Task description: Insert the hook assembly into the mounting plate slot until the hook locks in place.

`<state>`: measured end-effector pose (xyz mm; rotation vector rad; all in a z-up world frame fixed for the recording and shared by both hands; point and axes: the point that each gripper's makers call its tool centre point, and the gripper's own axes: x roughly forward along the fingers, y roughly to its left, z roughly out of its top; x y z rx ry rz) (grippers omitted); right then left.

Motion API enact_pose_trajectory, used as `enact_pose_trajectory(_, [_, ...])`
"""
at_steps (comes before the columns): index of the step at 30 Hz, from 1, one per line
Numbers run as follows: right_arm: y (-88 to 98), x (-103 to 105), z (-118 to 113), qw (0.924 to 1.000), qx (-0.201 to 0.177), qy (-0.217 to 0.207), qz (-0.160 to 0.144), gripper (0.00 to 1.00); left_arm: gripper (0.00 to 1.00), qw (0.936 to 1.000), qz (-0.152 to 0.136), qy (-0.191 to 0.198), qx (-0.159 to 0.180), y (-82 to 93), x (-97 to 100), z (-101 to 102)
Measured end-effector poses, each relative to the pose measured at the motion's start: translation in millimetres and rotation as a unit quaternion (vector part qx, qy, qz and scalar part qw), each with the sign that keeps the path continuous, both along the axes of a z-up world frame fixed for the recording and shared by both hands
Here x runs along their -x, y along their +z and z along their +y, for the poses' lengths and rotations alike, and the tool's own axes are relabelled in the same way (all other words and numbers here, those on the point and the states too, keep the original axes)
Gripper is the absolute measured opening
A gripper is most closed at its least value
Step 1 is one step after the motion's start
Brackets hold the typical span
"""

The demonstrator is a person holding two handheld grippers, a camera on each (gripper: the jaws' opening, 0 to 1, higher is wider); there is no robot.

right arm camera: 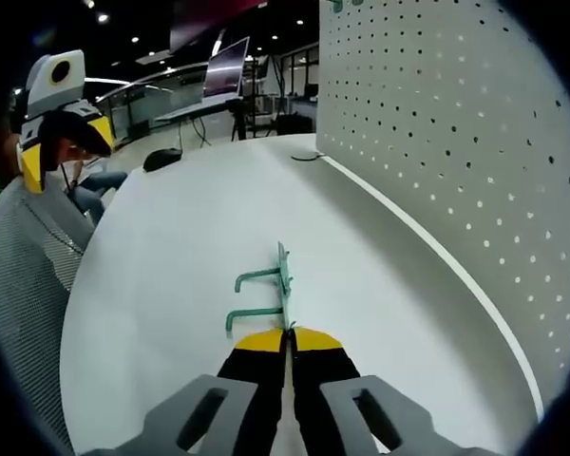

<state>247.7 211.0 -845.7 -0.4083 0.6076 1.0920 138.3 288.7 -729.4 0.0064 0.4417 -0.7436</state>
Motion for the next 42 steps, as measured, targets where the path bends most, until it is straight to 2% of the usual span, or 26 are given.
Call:
enact_pose_trajectory(13, [18.0, -5, -6, 0.9997, -0.009, -0.018, -0.015, 0.0, 0.37, 1.0, -0.001, -0.005, -0.001, 1.0, 1.7, -3])
enact_pose_trajectory(24, [28.2, -14, -1, 0.999, -0.018, -0.032, -0.027, 0.0, 0.37, 1.0, -0.002, -0.004, 0.0, 1.2, 1.9, -2])
enact_pose_trajectory(34, [34.5, -16, -1, 0.9981, -0.029, -0.053, -0.013, 0.0, 0.37, 1.0, -0.003, -0.004, 0.001, 1.7, 1.6, -2])
enact_pose_trajectory(42, [50.7, -8, 0, 0.9966, -0.048, -0.067, -0.002, 0.0, 0.37, 1.0, -0.006, -0.005, 0.003, 3.1, 1.5, -3])
